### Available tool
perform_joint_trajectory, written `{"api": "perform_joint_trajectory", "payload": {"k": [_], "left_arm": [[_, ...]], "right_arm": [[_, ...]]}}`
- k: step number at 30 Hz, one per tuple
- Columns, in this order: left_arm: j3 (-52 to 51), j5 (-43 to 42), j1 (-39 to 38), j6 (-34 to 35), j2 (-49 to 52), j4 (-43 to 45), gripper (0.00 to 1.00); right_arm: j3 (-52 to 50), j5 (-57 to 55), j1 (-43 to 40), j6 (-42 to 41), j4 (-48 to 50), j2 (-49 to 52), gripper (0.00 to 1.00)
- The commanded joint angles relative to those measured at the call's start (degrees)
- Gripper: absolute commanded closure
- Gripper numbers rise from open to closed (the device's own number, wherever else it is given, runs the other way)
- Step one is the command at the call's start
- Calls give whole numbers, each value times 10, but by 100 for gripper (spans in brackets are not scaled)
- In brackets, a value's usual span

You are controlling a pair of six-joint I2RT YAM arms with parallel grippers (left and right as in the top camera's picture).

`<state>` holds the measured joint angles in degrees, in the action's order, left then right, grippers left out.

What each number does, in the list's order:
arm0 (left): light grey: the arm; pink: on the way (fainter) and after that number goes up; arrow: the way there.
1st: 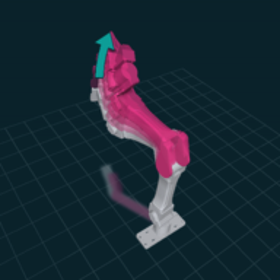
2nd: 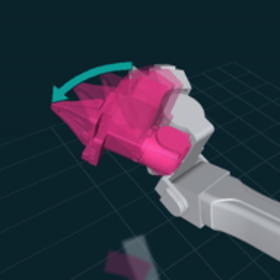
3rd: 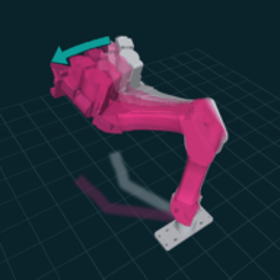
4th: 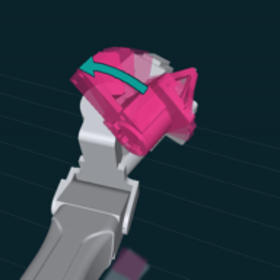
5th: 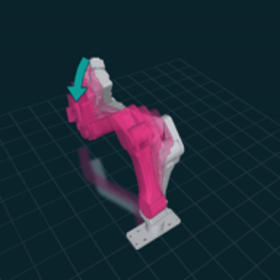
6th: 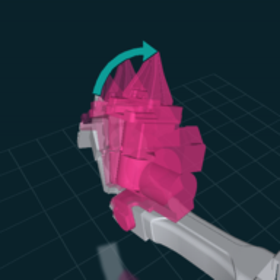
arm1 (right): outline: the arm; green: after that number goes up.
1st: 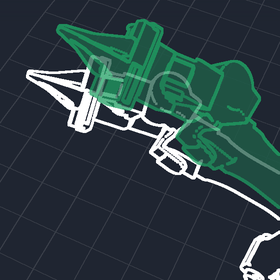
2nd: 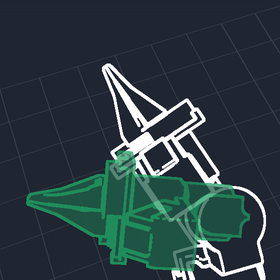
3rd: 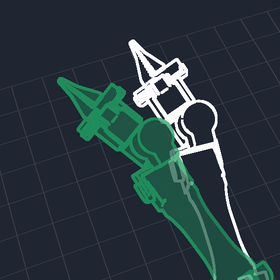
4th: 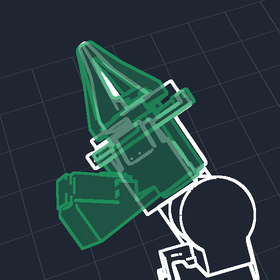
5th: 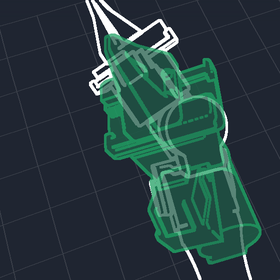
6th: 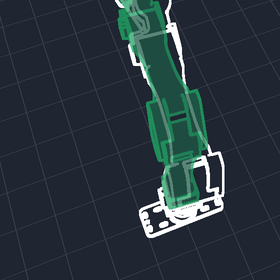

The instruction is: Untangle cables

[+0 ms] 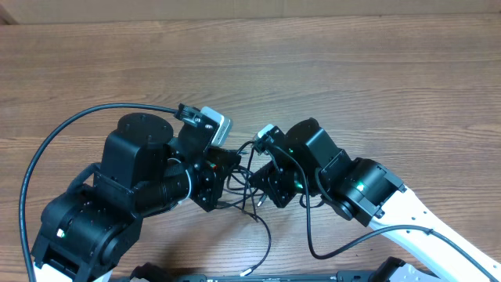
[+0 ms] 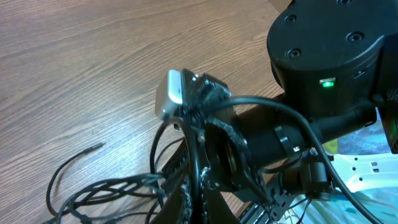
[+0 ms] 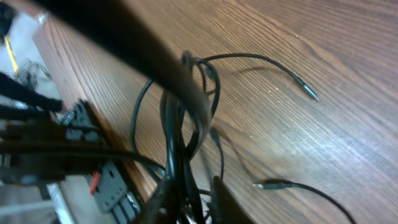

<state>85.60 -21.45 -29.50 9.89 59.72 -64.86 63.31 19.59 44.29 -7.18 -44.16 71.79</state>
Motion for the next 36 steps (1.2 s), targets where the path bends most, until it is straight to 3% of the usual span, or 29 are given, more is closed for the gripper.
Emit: {"api": "perform_joint_trajectory", "payload": {"k": [1,9,16,19,24,28,32,36], "left_arm": [[5,-11,2,-11,-9,4,96],[5,-11,2,-9,-9,4,96],[5,-5,2,-7,-9,-6,96],[5,52,2,12,-9,-27,95],[5,280,2,179,-5,-77,96],[5,452,3,369,15,-143,95],[5,553,5,476,41,-199,95],[5,579,46,536,61,-224,95]], "right_arm": [[8,-9,1,-5,6,-6,91],[8,-37,1,-6,15,-8,96],[36,-315,-12,-108,22,-28,96],[83,-356,-21,-105,12,-67,96],[155,-253,-22,-88,28,-161,96],[159,-197,-22,-60,42,-256,96],[159,-200,-22,-32,28,-338,96],[159,-269,-22,-28,-10,-387,96]]}}
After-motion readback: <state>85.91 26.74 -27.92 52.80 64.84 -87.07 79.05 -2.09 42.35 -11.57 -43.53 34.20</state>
